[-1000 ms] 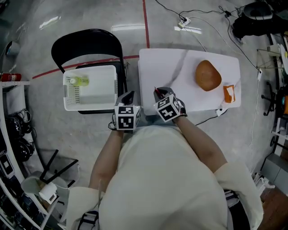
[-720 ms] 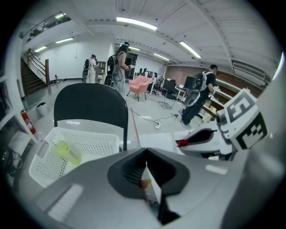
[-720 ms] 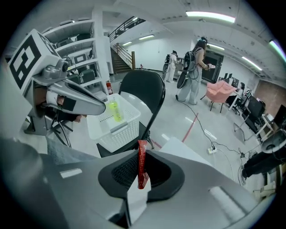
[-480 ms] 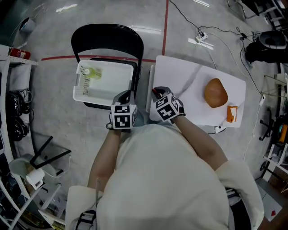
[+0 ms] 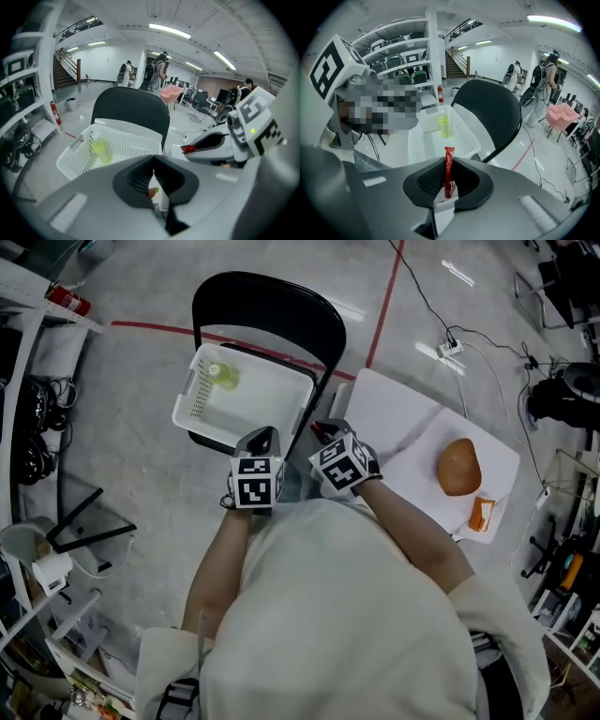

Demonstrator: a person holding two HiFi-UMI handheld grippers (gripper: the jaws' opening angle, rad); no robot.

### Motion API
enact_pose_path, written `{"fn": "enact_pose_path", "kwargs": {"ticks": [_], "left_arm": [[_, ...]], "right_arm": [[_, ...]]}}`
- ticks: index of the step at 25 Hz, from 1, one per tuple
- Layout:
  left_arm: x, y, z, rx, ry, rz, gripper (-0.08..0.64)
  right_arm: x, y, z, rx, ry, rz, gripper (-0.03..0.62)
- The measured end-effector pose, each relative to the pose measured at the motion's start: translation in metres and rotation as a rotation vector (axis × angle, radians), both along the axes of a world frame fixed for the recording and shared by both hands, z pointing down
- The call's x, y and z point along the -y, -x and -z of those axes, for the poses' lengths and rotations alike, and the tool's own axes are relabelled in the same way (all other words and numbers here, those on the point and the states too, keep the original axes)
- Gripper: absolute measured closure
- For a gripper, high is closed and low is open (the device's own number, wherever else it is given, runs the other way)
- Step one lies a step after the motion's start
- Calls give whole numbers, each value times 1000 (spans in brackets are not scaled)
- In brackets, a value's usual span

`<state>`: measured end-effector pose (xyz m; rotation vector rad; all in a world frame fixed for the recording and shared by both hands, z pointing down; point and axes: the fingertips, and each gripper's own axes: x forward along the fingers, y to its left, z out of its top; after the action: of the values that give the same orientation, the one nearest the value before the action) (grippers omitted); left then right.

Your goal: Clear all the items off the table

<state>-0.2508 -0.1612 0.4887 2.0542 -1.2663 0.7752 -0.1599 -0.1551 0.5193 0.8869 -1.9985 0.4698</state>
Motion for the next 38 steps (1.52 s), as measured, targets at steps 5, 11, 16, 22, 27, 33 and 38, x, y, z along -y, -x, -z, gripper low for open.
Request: {"fn": "enact_pose_path", "kwargs": {"ticks": [5,11,16,22,27,33,38], "left_arm": [[2,28,-4,0,11,71,551],[6,57,-12,-1,26,149,551],[7,81,-20,-7,46,202,551],[14,97,-33,-16,65,246,551],[21,109,-43,-21,84,260,551],[28,122,-54,-31,106,272,551],[29,129,-58,-31,117,272,551]], "right_arm": [[8,28,-4,-1,13,65,560],[20,57,-13,0,29,130,560],[27,83,-23,-1,49,170,560],[38,105,-33,-5,70,209,560],[44,122,-44,-7,89,223,560],[50,136,-57,-10,115,216,560],[51,145,-61,1,123,218,558]]}}
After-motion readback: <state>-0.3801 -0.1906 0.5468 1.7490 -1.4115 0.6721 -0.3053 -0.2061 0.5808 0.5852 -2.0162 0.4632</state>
